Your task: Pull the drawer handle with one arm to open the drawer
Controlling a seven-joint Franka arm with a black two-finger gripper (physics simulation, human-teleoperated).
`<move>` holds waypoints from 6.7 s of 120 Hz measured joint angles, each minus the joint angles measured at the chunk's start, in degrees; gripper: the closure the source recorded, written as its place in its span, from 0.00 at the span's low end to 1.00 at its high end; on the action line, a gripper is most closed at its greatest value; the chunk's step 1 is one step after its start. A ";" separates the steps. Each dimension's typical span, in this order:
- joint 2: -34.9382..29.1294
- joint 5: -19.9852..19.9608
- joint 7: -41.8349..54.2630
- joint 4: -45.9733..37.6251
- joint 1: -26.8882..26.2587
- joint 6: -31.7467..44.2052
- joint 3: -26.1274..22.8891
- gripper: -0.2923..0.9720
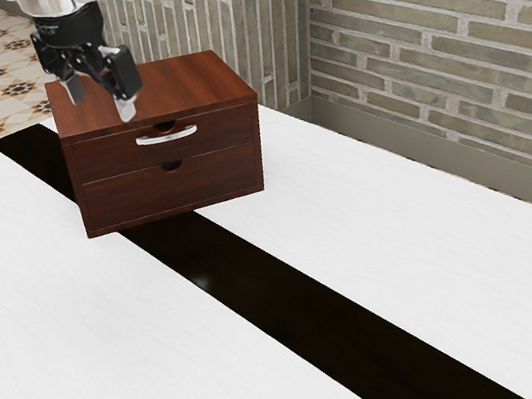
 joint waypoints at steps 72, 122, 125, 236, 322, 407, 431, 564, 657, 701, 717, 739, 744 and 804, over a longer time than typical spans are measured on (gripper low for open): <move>-0.43 3.89 0.51 12.11 -1.86 -4.35 -2.24 0.25; 5.61 14.60 5.16 9.12 4.68 2.50 1.78 0.25; 5.98 14.69 5.37 9.06 4.91 2.87 1.86 0.25; 15.88 13.86 12.26 5.06 4.69 19.20 -0.93 0.25; 17.56 12.68 14.44 -2.67 3.25 25.58 -2.63 0.25; 17.99 12.16 18.54 -4.23 4.49 29.70 -2.98 0.25; 18.94 12.10 19.19 -3.55 5.35 30.32 -3.06 0.25; 22.18 12.06 20.87 -1.02 12.24 31.03 -8.69 0.25; 22.91 10.35 21.15 -1.71 13.17 32.30 -8.78 0.16; 22.84 10.12 21.35 -2.40 12.71 32.35 -8.89 0.30; 22.61 9.91 21.26 -2.56 12.24 32.32 -8.71 0.34; 20.43 10.02 20.99 -5.28 10.78 32.37 -8.60 0.37; 19.72 10.05 20.92 -6.12 10.39 32.38 -8.55 0.38; 13.15 10.53 18.75 -15.12 3.92 34.27 -6.27 0.38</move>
